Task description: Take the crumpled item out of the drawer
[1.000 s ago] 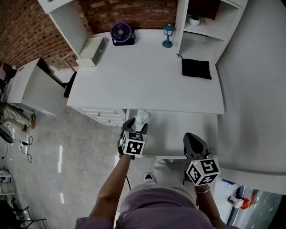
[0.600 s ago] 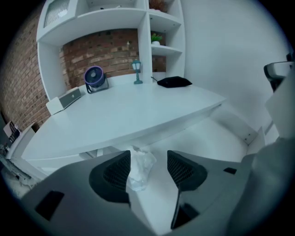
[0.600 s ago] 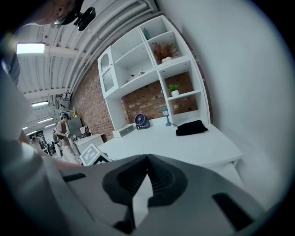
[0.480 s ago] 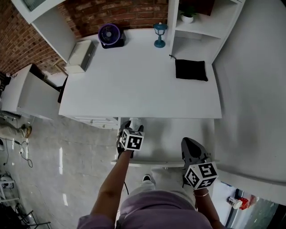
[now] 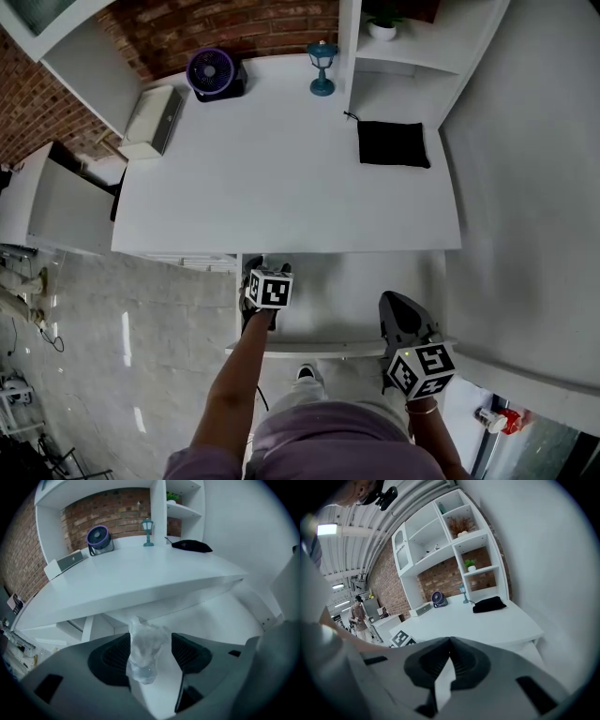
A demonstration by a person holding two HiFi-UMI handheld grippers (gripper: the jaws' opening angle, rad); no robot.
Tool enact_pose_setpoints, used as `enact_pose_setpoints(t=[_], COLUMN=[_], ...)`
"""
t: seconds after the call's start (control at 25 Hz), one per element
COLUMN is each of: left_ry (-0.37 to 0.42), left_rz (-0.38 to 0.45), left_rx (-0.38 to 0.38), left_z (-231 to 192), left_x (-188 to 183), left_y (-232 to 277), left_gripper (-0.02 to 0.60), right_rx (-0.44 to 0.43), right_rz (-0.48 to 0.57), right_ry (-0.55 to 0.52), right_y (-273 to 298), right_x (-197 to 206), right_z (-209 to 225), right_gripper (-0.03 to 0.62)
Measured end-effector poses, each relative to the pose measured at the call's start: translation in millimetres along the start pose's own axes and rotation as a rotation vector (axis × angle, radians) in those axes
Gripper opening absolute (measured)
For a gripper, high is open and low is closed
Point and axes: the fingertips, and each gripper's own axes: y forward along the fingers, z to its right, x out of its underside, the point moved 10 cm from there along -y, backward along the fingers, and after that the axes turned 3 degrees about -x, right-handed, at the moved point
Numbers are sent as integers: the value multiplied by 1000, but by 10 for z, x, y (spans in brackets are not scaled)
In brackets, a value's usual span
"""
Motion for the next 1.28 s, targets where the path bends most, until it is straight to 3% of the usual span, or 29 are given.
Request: enact_pose_setpoints(t=[0.2, 0.56, 1.0, 1.12, 1.28], left_ry=[-15, -2, 85, 89, 92], left_rz=[-50, -52, -57, -51, -13], left_rx=[-24, -34, -87, -72, 8], left_z=[-49, 57, 63, 72, 128], left_x=[37, 72, 123, 138, 118], left_y=[148, 260, 251, 184, 16], left_gripper=[268, 255, 135, 124, 120], right_rx=[-1, -7, -17, -25, -41], right_rz=[-10, -18, -33, -34, -34], right_ry=[7, 18, 18, 15, 11], right_y=[65, 133, 160, 167, 182], right_x=[-11, -23, -6, -14, -12], right_z=[13, 21, 7, -17, -82], right_gripper=[3, 3, 3, 3, 3])
